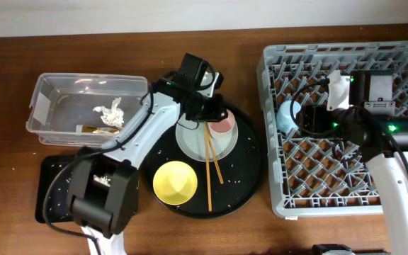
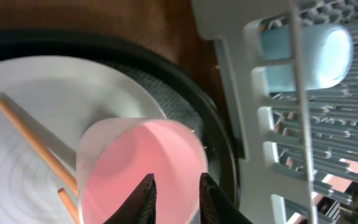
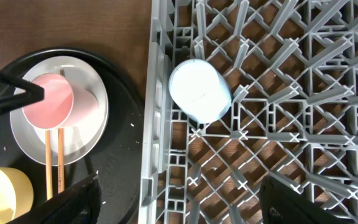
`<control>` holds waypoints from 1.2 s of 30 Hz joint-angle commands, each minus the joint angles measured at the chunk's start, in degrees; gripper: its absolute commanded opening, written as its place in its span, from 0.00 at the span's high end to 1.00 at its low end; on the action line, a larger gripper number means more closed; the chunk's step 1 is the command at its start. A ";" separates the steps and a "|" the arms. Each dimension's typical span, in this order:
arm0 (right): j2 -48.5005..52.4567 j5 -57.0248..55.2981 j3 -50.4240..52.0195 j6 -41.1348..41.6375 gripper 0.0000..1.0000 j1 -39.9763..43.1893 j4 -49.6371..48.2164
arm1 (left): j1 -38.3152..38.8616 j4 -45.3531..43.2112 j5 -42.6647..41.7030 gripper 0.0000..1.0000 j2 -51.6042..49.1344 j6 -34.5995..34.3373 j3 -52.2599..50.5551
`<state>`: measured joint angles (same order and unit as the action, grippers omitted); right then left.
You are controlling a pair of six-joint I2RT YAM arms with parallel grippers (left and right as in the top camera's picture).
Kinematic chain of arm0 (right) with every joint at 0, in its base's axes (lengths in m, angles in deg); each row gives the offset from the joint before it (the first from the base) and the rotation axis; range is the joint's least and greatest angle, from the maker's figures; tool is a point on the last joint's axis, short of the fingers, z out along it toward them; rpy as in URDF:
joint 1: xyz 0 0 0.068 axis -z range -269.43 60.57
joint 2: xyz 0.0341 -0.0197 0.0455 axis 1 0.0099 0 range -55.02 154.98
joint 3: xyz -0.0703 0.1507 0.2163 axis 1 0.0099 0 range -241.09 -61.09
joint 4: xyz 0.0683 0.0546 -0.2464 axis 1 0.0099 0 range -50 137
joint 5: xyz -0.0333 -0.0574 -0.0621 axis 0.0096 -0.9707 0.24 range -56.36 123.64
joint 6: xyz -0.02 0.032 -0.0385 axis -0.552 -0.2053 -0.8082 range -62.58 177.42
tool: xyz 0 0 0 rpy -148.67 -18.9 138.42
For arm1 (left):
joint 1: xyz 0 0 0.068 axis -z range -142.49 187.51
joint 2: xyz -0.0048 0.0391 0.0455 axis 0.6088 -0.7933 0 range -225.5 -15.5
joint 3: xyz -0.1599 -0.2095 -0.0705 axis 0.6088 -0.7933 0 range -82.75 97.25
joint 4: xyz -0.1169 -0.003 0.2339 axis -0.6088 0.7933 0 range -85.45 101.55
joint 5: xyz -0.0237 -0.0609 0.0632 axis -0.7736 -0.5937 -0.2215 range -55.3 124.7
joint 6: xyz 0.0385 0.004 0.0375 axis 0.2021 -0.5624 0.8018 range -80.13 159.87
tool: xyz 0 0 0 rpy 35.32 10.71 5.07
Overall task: Sort waste into correct bins and load items into the dishwasher rack
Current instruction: 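Grasp the pink cup with the left gripper and lift it toward the rack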
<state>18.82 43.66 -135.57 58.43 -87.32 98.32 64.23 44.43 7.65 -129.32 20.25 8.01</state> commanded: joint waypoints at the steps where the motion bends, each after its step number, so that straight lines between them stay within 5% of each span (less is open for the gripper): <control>1: 0.02 0.48 -1.07 -0.11 0.20 0.22 -0.11 | 0.02 1.90 3.93 0.76 5.57 -1.92 1.66; 8: 0.02 0.48 -1.07 -0.11 0.20 0.22 -0.07 | 0.02 8.81 19.69 0.69 5.57 -4.20 1.22; 25: 0.02 0.46 -1.07 -0.13 0.20 0.22 0.22 | 2.91 6.82 18.97 0.70 -1.90 -4.81 1.01; 29: 0.02 0.46 -1.07 -0.11 0.20 0.22 0.20 | 2.73 6.12 18.97 0.92 -1.88 -4.83 1.03; 36: 0.02 0.46 -1.07 -0.11 0.20 0.22 0.17 | 1.97 6.29 18.64 1.00 -1.51 -4.79 3.17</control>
<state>18.82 43.82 -135.57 58.48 -87.32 98.52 66.76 50.53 26.58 -131.13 15.57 9.00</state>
